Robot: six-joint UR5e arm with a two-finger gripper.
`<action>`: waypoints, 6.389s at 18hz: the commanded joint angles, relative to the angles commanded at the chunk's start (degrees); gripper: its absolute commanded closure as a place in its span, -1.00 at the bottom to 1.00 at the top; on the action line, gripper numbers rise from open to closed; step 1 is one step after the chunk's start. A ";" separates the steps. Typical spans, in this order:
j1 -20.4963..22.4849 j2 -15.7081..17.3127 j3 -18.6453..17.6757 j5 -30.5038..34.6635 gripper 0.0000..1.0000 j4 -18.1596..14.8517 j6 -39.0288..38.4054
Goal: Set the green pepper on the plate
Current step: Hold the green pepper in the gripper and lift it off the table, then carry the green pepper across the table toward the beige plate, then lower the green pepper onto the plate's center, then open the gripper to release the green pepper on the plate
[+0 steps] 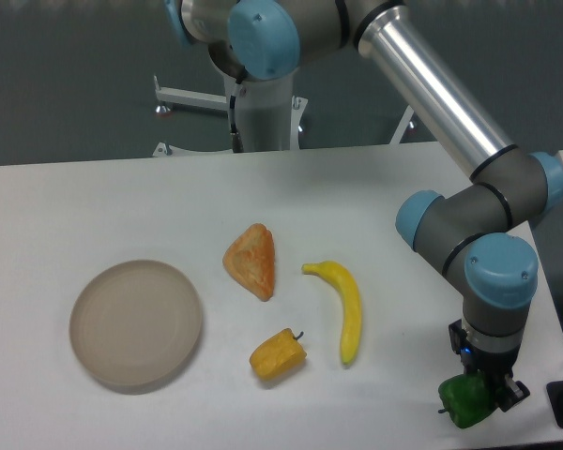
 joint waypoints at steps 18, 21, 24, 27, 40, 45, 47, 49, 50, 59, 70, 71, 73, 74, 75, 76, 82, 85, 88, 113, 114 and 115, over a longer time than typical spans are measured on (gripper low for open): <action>-1.93 6.84 -9.13 -1.58 0.25 -0.79 -6.40; -3.60 11.85 -15.10 -1.76 0.25 -1.67 -10.18; -5.88 16.94 -20.81 -1.85 0.25 -1.84 -14.93; -7.99 22.40 -27.05 -3.95 0.25 -1.84 -19.93; -22.66 30.23 -38.05 -7.47 0.26 3.59 -52.44; -25.57 29.88 -40.68 -6.68 0.26 5.36 -58.71; -26.97 29.71 -42.18 -6.51 0.26 5.45 -58.97; -27.77 29.36 -42.89 -6.24 0.26 5.45 -59.59; -27.95 29.09 -43.06 -6.24 0.26 5.54 -59.68; -30.58 27.25 -44.38 -3.97 0.26 5.80 -61.69; -32.34 25.66 -44.21 -1.94 0.26 6.33 -64.95; -32.43 25.66 -44.30 -2.02 0.26 6.33 -65.39; -32.61 25.49 -44.30 -1.94 0.26 6.33 -65.65; -32.69 25.40 -44.30 -1.93 0.26 6.33 -65.65; -32.78 25.31 -44.30 -1.93 0.26 6.33 -65.65; -32.87 25.31 -44.21 -1.85 0.25 6.33 -65.74; -33.22 25.14 -44.30 -1.85 0.25 6.42 -65.57; -33.22 25.14 -44.30 -1.76 0.25 6.42 -65.57; -33.31 25.22 -44.30 -1.76 0.25 6.33 -65.57; -33.66 24.61 -44.91 0.09 -0.27 6.33 -65.22; -33.66 24.70 -44.83 0.09 -0.37 6.33 -65.13; -33.66 24.87 -44.82 0.09 -0.43 6.33 -64.95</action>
